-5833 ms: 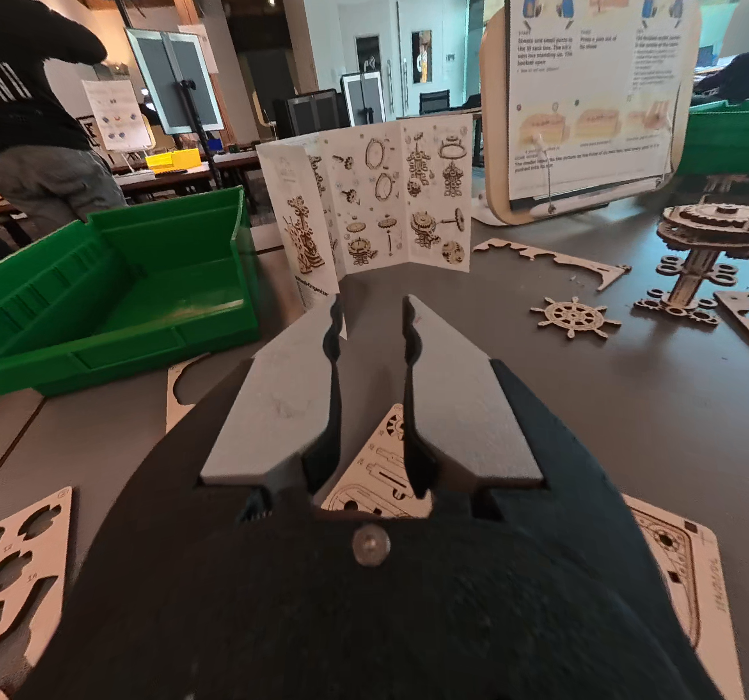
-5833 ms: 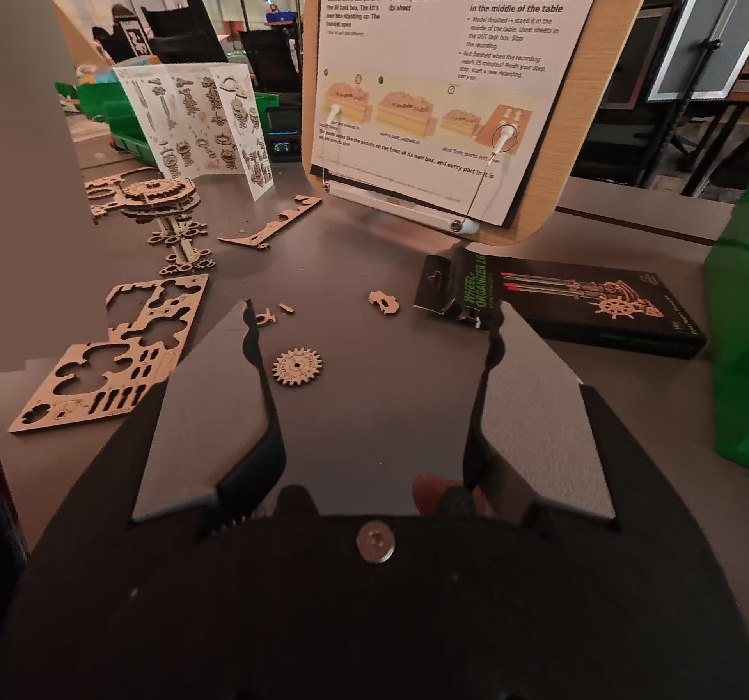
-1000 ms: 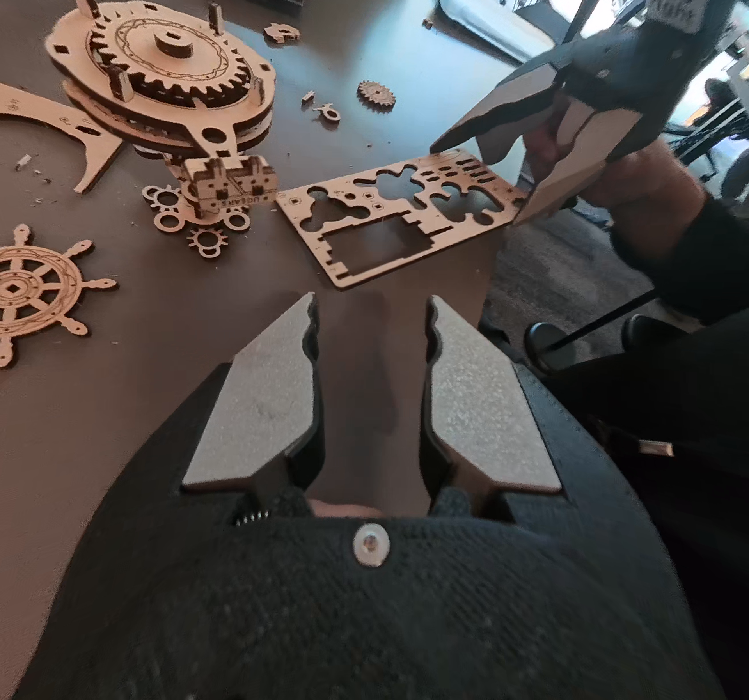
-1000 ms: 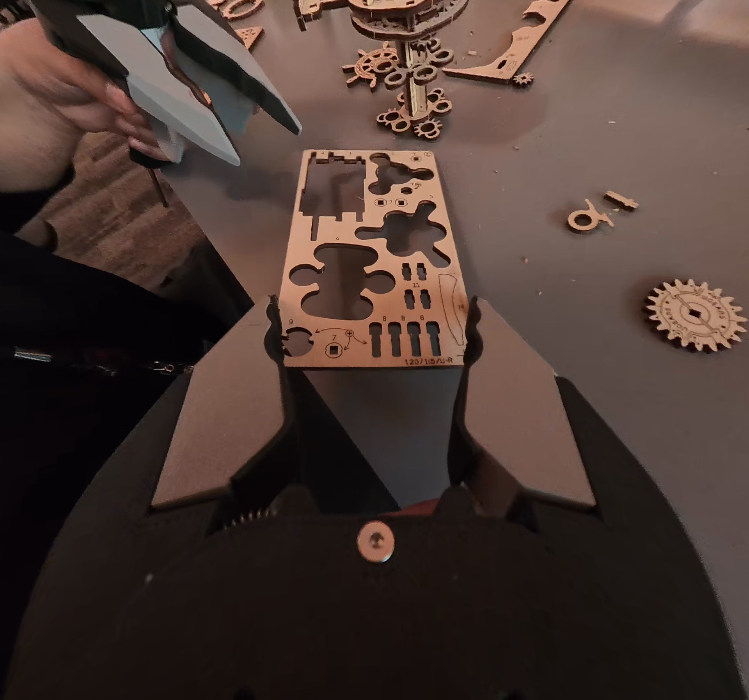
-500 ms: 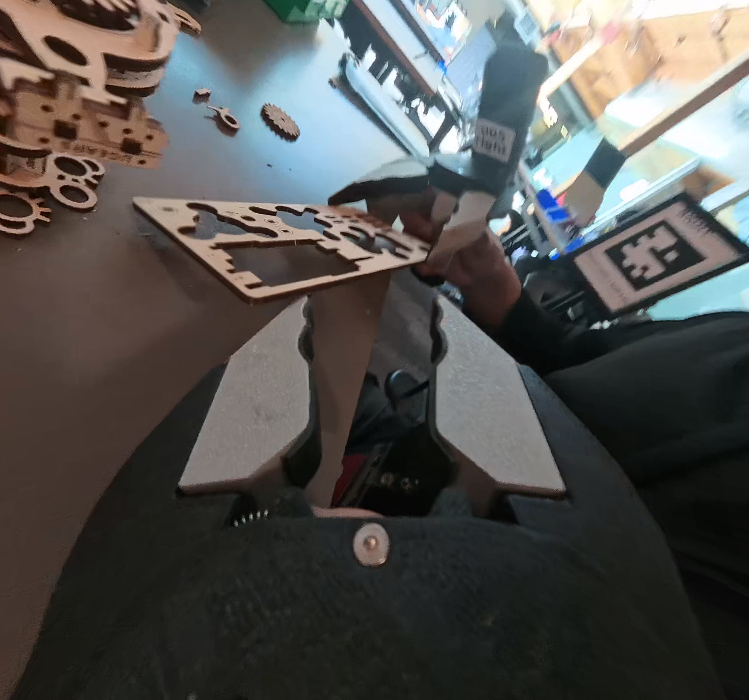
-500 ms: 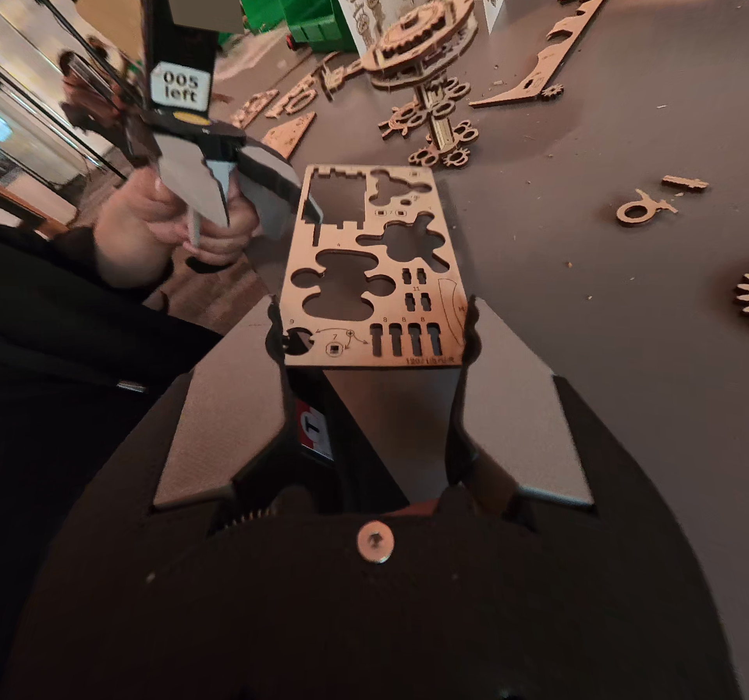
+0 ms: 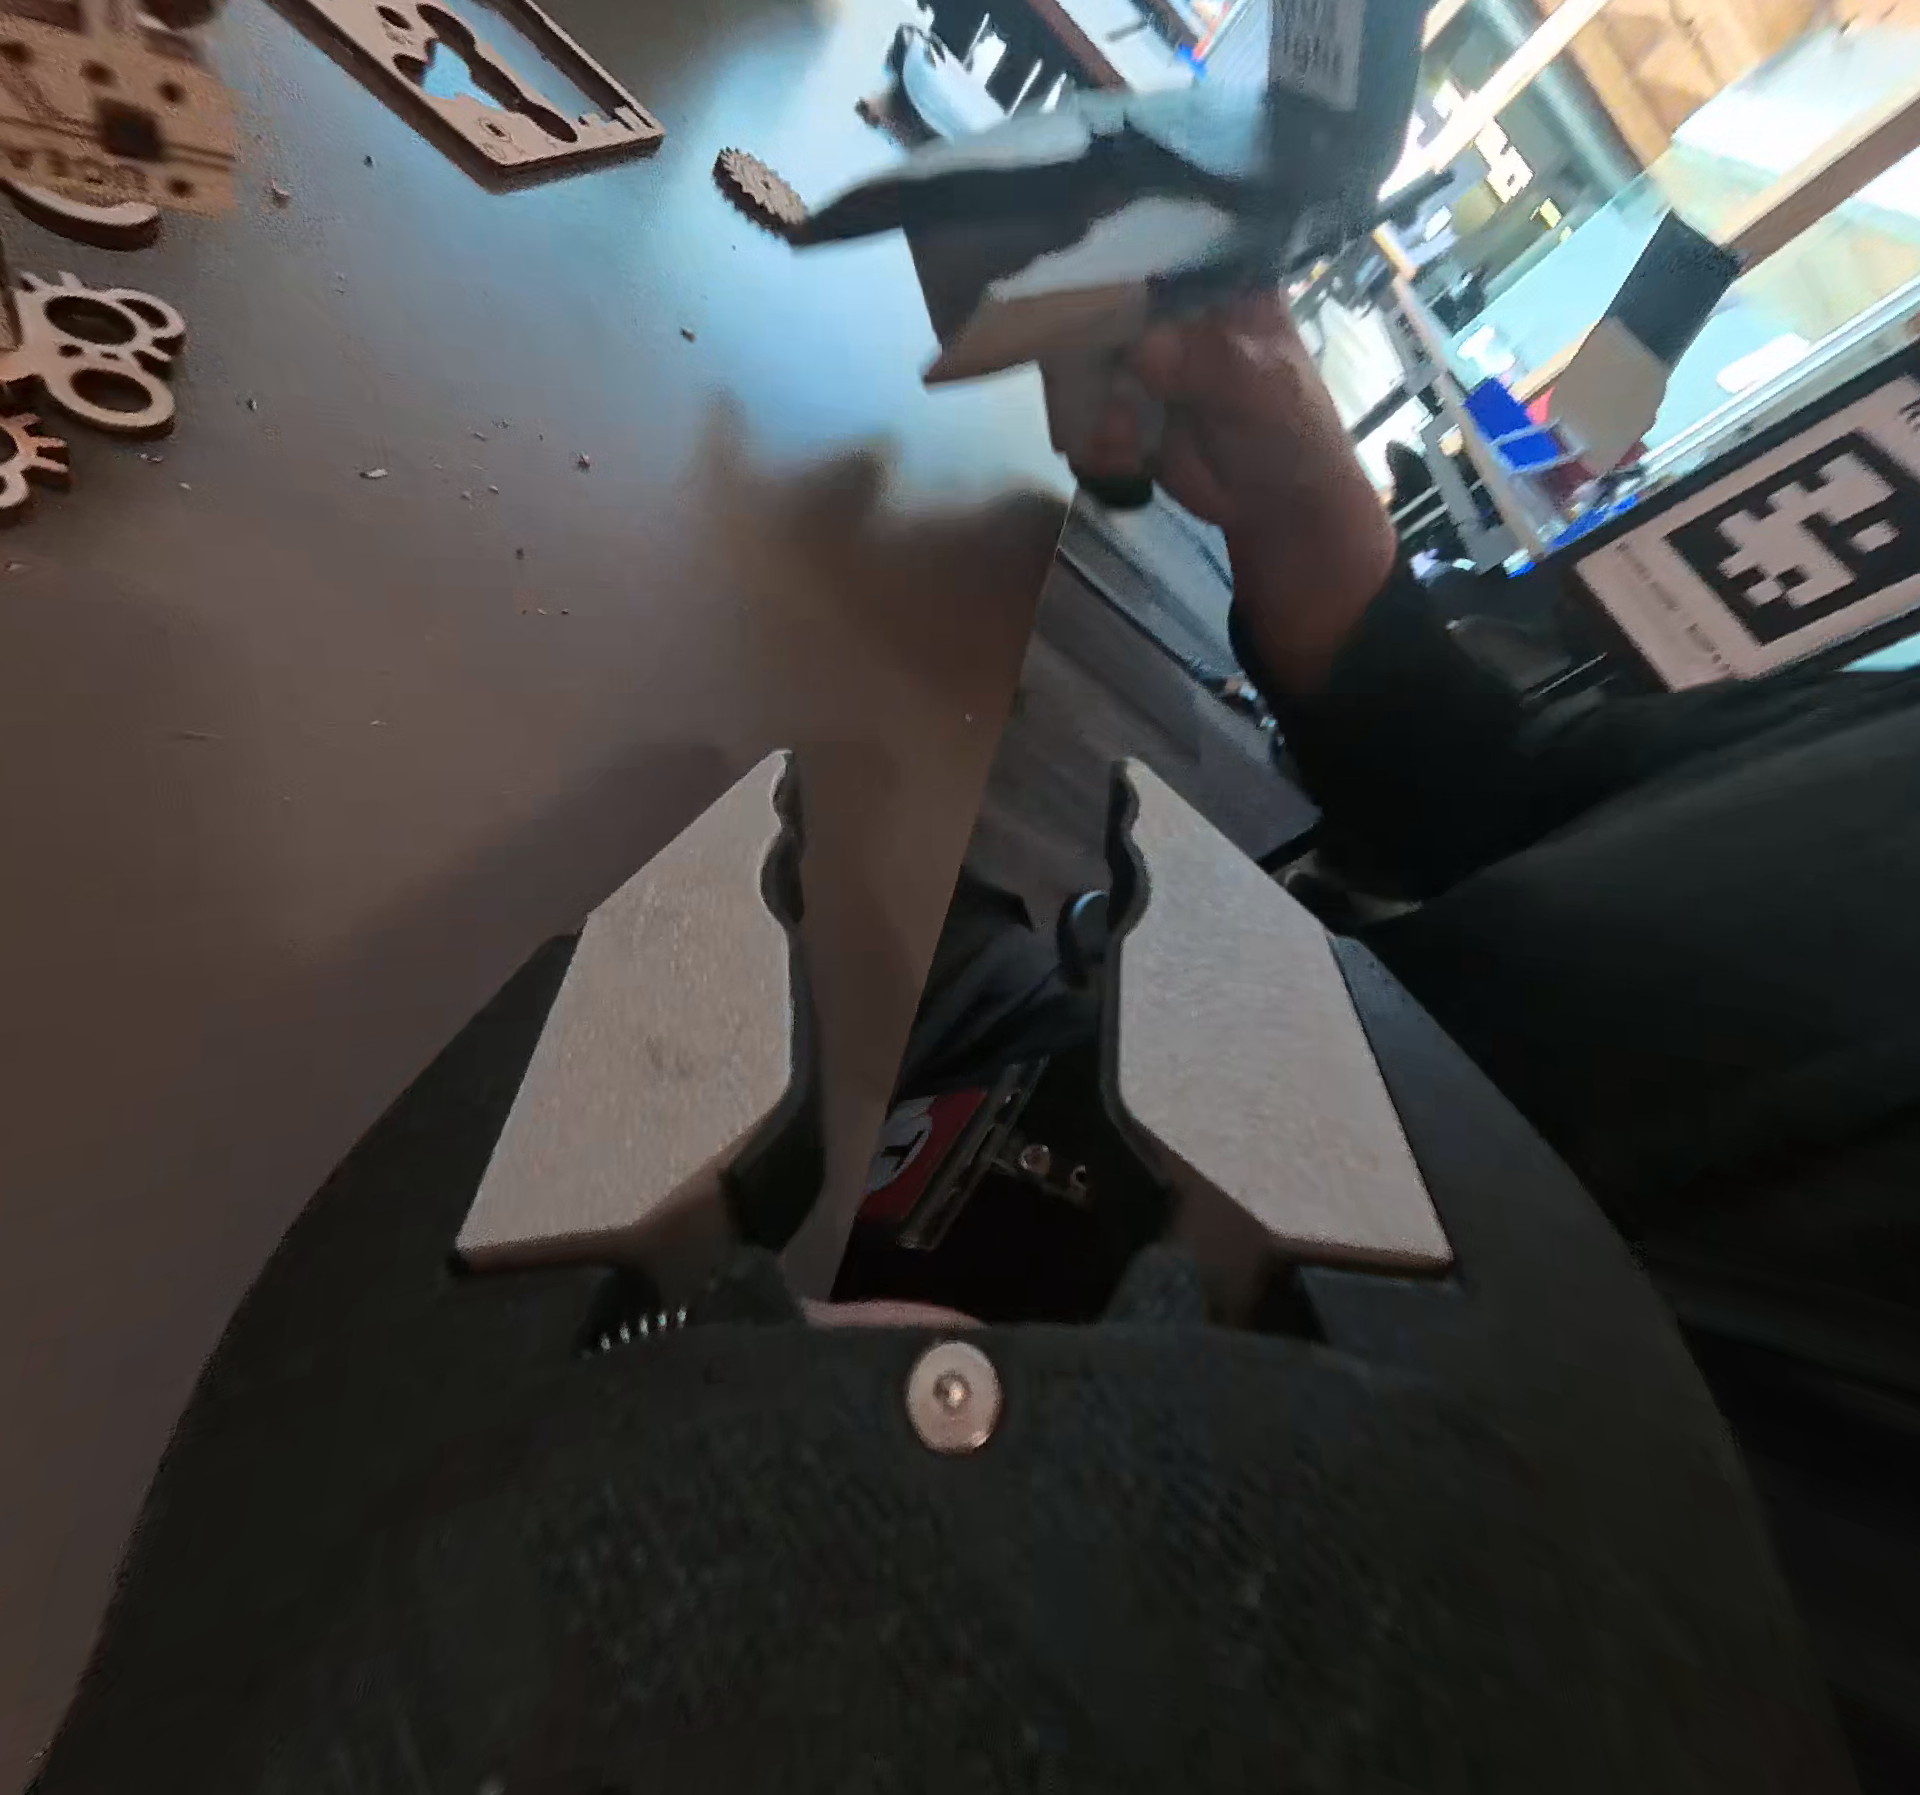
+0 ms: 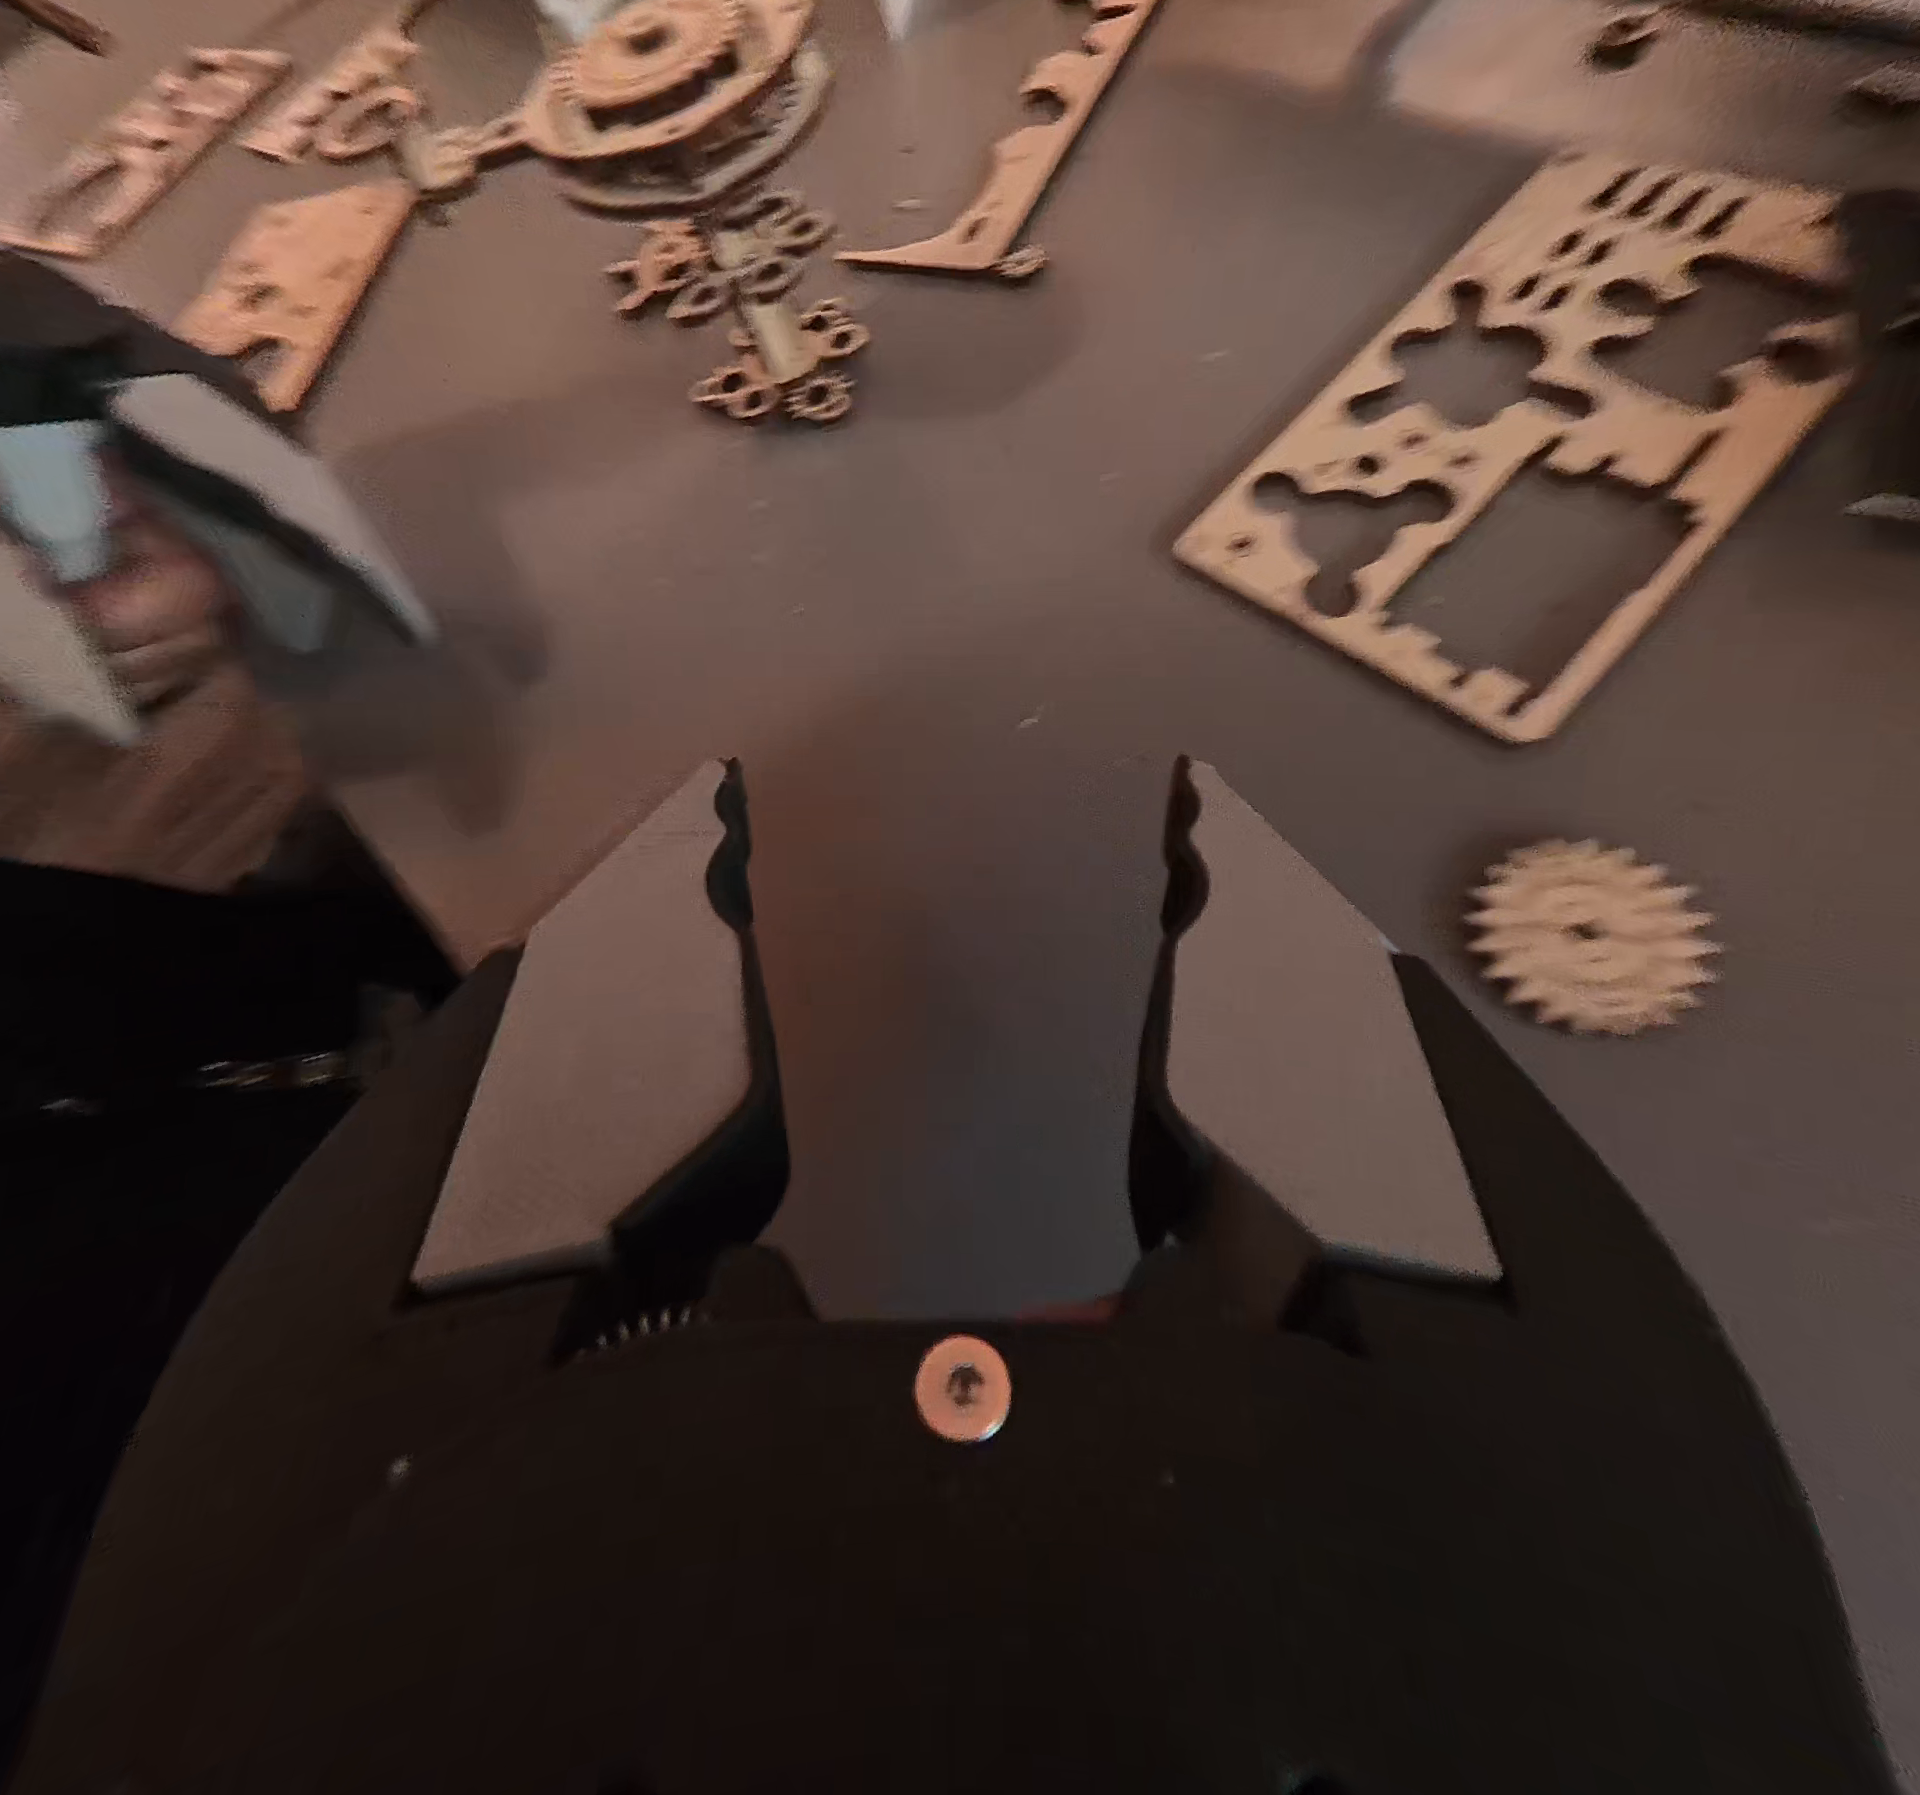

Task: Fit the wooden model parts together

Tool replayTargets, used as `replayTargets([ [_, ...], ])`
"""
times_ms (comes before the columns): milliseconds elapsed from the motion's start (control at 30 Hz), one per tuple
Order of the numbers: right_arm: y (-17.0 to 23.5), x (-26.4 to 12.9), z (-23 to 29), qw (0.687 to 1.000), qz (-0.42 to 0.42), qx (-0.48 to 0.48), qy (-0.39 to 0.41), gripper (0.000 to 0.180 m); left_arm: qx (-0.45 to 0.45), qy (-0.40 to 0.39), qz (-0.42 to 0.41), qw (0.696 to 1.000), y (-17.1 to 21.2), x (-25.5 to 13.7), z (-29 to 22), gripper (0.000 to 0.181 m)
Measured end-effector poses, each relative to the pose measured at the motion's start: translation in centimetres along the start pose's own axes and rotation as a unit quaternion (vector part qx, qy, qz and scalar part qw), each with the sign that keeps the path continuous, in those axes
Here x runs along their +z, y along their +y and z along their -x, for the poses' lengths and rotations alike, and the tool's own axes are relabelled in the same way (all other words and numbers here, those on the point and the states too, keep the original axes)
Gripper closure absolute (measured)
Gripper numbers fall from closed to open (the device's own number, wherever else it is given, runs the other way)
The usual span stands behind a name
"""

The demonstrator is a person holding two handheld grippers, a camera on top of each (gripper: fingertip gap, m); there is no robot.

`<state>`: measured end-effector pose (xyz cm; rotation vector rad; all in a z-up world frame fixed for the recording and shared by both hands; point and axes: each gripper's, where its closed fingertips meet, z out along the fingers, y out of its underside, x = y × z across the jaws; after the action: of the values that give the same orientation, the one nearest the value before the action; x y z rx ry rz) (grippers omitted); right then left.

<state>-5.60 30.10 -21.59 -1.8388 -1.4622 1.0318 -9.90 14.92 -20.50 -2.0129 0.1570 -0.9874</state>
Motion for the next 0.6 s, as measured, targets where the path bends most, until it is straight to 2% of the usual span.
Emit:
replayTargets([
  [100, -1.5, 0.5, -3.6, 0.998, 0.008, -0.021, 0.063, 0.095, 0.026, -0.005, 0.014, 1.0, 0.6, 0.1, -0.2, 0.125],
  [333, -2.7, 3.4, -6.0, 0.992, 0.035, -0.044, 0.114, 0.095, 0.041, -0.005, 0.0, 0.999, -0.1, -1.5, 0.0, 0.126],
  [600, -3.1, 6.5, -6.7, 0.992, 0.057, -0.04, 0.1, 0.09, 0.009, 0.03, -0.01, 0.999, -0.6, -2.1, -0.1, 0.134],
])
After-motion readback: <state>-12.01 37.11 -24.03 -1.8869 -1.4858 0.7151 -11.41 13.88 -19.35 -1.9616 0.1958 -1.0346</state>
